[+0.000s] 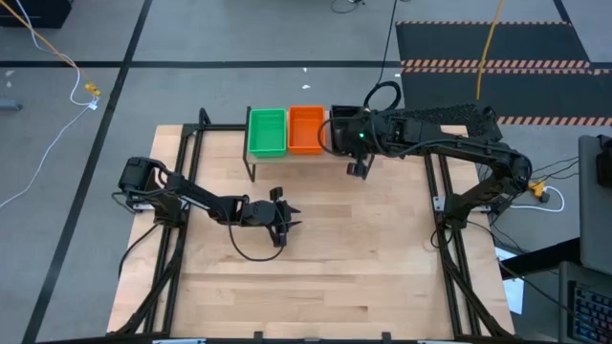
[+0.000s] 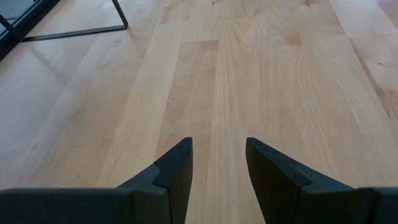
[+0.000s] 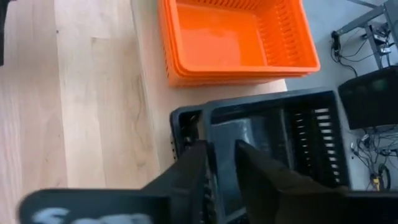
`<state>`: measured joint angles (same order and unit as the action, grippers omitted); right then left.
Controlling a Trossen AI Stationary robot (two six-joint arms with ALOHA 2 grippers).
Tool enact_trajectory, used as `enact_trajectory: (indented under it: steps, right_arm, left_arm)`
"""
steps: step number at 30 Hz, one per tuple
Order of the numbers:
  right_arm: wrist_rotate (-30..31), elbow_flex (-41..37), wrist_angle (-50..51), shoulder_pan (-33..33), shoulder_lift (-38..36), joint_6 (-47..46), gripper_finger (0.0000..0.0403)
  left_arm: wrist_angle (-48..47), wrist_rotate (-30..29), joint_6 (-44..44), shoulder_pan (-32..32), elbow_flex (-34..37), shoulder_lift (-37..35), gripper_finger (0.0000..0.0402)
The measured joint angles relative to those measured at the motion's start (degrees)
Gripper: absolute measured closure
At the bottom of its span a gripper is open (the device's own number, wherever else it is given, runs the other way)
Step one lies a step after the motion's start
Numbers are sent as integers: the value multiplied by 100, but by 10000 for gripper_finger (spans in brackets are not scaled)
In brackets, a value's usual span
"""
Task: Stack baskets on shelf by color
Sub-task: Stack the black bin on top of the black bins on the shelf, then return to Home Position
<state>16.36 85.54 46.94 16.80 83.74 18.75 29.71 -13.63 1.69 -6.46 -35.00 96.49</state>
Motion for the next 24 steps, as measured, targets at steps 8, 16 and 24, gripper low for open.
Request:
enact_trajectory:
  steps: [8,16,24]
  right_arm:
    - [481,0,-516,-87,-348,-580,255]
    - [236,-136,-968,-358,-1099,-915,263]
    - [-291,-2147,-2877,-928,-1902,-1475,280]
  left_arm:
    - [-207,-90,-93,-3,3,-147,250]
    - [-1171,-612,-372,-7,4,-885,250]
    - [-1213,-1028,-506,-143,551,-1959,250]
